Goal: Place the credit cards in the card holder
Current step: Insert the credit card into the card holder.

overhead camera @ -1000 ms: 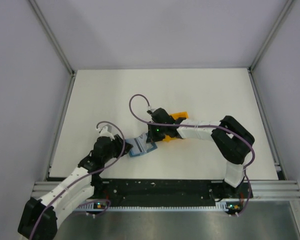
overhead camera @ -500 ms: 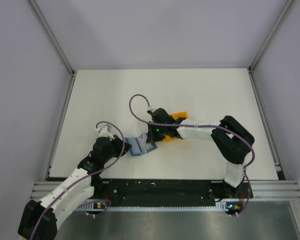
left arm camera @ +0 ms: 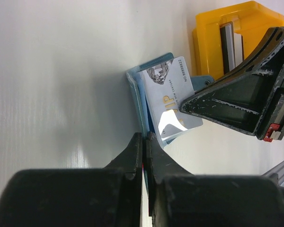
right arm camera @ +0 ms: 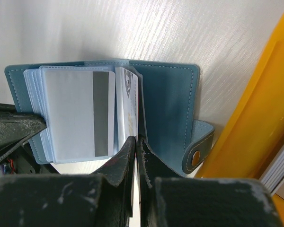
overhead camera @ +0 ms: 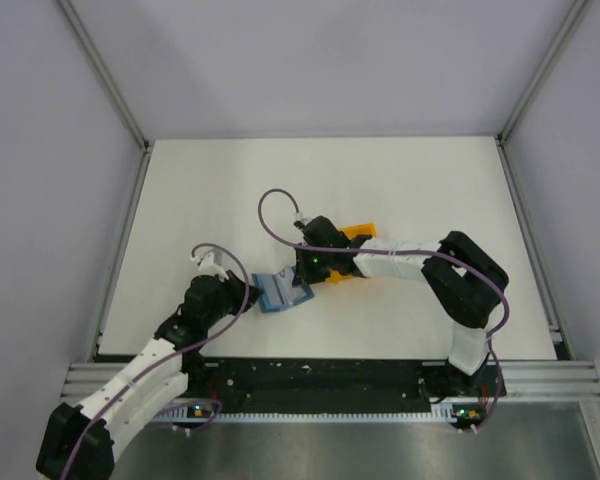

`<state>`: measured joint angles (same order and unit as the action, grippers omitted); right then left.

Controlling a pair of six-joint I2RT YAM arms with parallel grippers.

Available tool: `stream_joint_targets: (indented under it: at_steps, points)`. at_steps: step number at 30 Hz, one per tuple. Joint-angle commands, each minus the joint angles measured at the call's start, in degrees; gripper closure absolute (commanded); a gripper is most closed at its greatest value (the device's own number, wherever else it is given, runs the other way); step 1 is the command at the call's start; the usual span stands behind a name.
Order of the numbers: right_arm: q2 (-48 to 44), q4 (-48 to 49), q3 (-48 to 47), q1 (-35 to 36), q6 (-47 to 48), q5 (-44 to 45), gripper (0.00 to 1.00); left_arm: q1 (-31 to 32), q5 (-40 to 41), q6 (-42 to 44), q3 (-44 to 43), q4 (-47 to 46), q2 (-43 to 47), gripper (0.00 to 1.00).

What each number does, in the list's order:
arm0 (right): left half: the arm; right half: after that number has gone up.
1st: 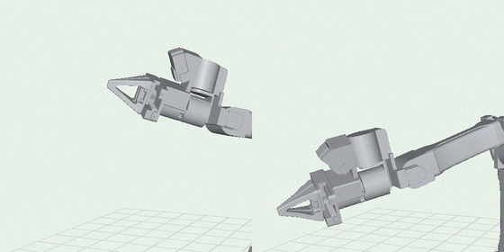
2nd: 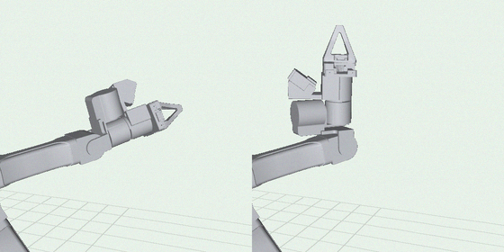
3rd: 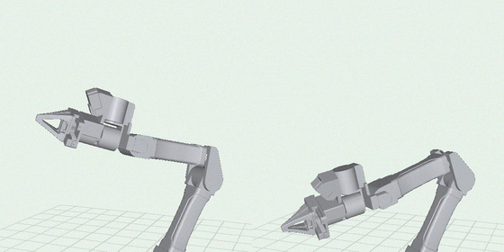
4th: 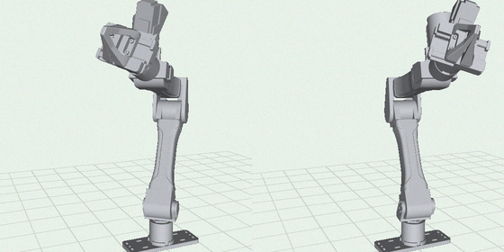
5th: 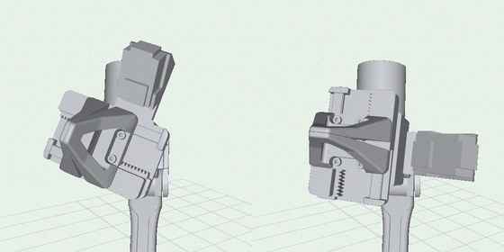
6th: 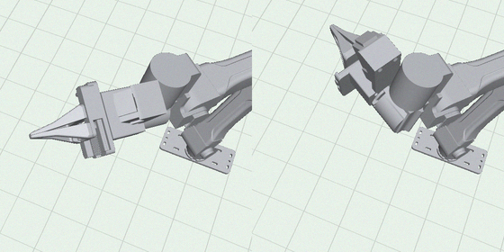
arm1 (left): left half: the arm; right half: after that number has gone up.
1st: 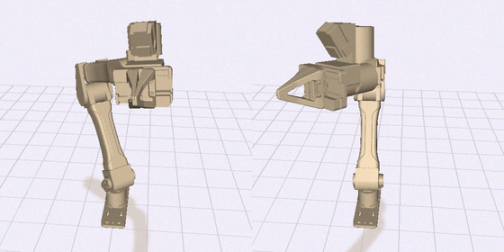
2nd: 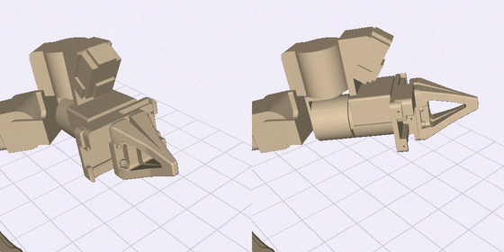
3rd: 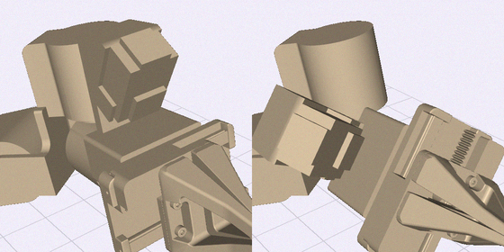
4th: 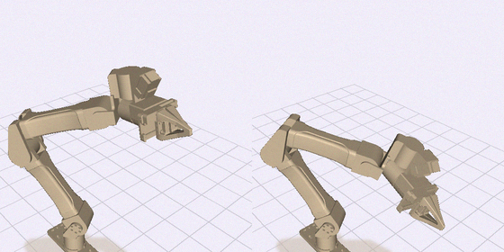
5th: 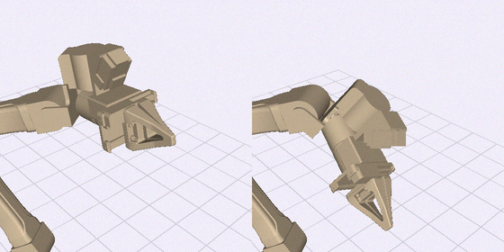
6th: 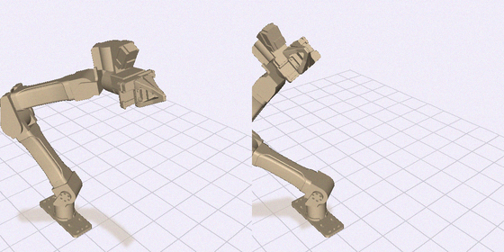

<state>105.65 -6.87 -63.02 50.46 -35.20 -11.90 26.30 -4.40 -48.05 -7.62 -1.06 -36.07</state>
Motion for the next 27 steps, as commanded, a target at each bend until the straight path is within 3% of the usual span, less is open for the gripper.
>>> stream_joint_targets:
  at_steps: [1,13,19,27]
  points:
    - [1.93,-2.62,0.01,-0.10,0.66,0.83,1.00,0.06,-0.96,0.33,0.85,-2.89,0.22,1.00]
    - [1.23,-2.62,-0.78,-0.09,1.19,0.04,1.00,0.15,0.27,2.26,-4.59,-0.96,-9.27,1.00]
    - [1.32,-2.71,-0.61,-0.01,1.27,0.21,1.00,0.06,-1.57,2.18,-6.27,-1.66,-11.91,0.78]
    - [1.23,-2.88,-0.61,0.17,1.36,0.48,1.00,0.15,-3.68,2.70,-7.32,-2.89,-15.42,0.72]
